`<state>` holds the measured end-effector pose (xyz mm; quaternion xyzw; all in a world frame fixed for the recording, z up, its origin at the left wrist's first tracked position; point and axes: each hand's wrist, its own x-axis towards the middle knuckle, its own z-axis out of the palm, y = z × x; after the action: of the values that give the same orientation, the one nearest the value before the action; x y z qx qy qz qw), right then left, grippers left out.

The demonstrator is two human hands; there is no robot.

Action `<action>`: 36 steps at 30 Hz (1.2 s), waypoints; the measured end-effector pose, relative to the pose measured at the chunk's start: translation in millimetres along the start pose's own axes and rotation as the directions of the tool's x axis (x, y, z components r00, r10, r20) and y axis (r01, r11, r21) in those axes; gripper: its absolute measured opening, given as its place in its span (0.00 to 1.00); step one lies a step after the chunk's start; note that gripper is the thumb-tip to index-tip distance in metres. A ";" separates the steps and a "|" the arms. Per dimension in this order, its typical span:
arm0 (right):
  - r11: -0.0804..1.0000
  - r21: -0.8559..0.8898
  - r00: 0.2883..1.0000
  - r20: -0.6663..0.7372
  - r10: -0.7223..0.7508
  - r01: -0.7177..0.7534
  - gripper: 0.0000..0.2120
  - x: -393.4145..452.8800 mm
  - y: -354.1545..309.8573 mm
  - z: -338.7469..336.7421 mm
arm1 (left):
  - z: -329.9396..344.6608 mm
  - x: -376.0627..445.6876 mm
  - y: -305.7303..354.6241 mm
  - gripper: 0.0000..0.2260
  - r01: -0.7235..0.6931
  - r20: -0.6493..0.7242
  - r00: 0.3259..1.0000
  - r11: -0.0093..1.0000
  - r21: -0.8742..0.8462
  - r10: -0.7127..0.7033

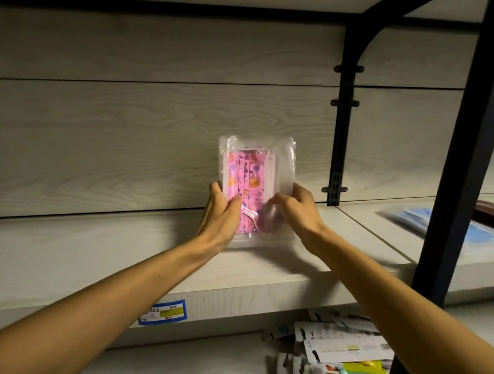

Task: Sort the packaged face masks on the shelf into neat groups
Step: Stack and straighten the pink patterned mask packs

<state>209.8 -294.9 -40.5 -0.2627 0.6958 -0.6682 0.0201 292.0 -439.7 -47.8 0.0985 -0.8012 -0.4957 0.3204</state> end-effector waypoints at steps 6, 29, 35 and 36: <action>0.903 -0.372 0.957 0.103 0.270 -0.215 0.07 14.5 -30.0 -29.8 | -2.3 24.2 20.5 0.08 0.363 0.237 0.902 0.931 0.036 -0.360; 0.781 -0.543 0.880 0.149 0.451 -0.309 0.33 -43.3 -37.6 -89.8 | 12.5 -29.9 36.4 0.03 0.160 0.605 0.761 0.972 0.174 -0.234; 0.716 -0.635 0.910 0.050 0.411 -0.288 0.30 -69.0 -16.0 -98.8 | 0.8 -55.4 16.7 0.34 0.078 0.661 0.720 0.972 0.223 -0.210; 0.729 -0.624 0.913 0.059 0.404 -0.282 0.31 -72.8 -13.8 -98.1 | 2.9 -57.5 17.8 0.36 0.026 0.647 0.734 0.959 0.281 -0.209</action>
<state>240.0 -175.7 -40.6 -0.1842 0.9027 -0.3679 0.1256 337.6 -401.5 -57.4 0.0046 -0.9110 -0.4107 -0.0367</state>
